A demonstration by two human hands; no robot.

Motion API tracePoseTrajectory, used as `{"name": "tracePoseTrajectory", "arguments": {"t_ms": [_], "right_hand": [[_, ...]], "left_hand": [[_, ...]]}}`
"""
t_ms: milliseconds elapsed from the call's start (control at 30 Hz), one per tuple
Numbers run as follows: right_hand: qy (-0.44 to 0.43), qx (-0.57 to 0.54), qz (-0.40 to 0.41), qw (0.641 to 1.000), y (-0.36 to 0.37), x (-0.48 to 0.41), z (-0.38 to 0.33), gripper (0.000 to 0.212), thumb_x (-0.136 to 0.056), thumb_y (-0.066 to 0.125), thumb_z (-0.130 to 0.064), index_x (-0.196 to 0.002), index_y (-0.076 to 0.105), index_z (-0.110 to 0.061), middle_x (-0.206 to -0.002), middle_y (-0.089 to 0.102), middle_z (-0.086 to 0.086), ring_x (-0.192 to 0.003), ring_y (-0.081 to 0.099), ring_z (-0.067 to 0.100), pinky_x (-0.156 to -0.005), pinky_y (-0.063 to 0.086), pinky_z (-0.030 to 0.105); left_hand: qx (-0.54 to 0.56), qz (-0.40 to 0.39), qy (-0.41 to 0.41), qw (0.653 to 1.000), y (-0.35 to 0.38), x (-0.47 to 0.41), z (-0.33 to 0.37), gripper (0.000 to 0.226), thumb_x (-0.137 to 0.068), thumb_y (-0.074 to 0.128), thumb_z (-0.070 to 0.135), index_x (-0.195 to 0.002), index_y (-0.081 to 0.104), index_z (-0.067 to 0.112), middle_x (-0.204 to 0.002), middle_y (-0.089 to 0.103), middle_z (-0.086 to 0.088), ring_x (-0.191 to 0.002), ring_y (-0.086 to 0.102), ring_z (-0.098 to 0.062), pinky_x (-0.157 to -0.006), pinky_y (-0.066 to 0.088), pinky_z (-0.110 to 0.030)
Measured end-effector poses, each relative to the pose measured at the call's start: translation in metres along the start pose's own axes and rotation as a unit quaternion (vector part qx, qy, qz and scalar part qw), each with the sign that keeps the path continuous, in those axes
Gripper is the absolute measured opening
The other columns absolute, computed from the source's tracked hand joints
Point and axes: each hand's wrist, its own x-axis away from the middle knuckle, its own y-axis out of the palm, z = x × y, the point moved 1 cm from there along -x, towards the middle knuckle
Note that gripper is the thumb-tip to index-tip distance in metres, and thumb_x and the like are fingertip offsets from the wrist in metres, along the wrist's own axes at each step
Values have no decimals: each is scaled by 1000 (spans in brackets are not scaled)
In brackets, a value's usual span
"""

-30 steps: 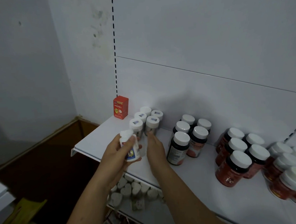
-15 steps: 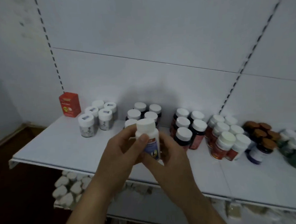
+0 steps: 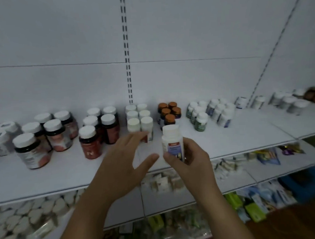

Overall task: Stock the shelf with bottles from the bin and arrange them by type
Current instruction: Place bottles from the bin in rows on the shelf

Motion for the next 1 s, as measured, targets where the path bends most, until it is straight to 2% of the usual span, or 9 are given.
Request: {"name": "tracePoseTrajectory", "arguments": {"t_ms": [100, 200, 333, 533, 733, 900, 1000], "right_hand": [[21, -4, 55, 998, -72, 11, 14, 34, -86, 83, -22, -117, 68, -27, -99, 74, -14, -84, 69, -3, -67, 50, 10], [25, 14, 101, 994, -140, 25, 28, 35, -87, 84, -24, -118, 69, -26, -99, 74, -13, -85, 69, 0, -68, 52, 13], [30, 10, 160, 987, -219, 43, 42, 33, -87, 83, -23, -117, 70, -26, -97, 75, -12, -85, 71, 5, -68, 54, 16], [48, 22, 223, 973, -302, 57, 59, 36, -86, 84, -25, -119, 69, -26, -98, 74, -8, -83, 70, 6, -69, 56, 18], [68, 36, 265, 961, -364, 46, 78, 34, -88, 82, -27, -118, 67, -28, -102, 74, -8, -87, 70, 4, -74, 58, 20], [73, 71, 281, 954, -404, 9, 102, 36, -88, 82, -30, -120, 67, -28, -104, 74, -10, -90, 71, 5, -79, 59, 27], [77, 78, 279, 954, -421, -26, 114, 37, -88, 83, -30, -121, 68, -29, -105, 74, -12, -91, 70, 3, -77, 58, 21]], "left_hand": [[-34, -15, 18, 999, 41, -16, 45, 71, -96, 41, 75, -154, 41, 34, -152, 50, 11, -136, 49, -13, -108, 47, -40], [-46, -25, 48, 998, 81, -33, 95, 71, -96, 45, 71, -156, 39, 34, -155, 48, 8, -140, 47, -16, -112, 45, -43], [-32, -55, 83, 994, 135, -53, 159, 72, -95, 46, 71, -157, 36, 37, -160, 43, 11, -147, 39, -15, -117, 40, -43], [-11, -108, 141, 984, 209, -82, 235, 76, -92, 46, 75, -157, 35, 38, -161, 41, 12, -147, 37, -15, -115, 38, -44], [21, -139, 177, 974, 272, -120, 280, 74, -92, 54, 72, -156, 35, 40, -159, 42, 13, -145, 41, -16, -113, 41, -46], [31, -148, 192, 970, 317, -166, 295, 78, -88, 44, 77, -155, 36, 38, -160, 43, 11, -146, 40, -16, -113, 41, -46], [33, -143, 189, 971, 335, -201, 293, 78, -89, 44, 76, -155, 38, 35, -160, 44, 9, -146, 41, -18, -114, 42, -47]]}}
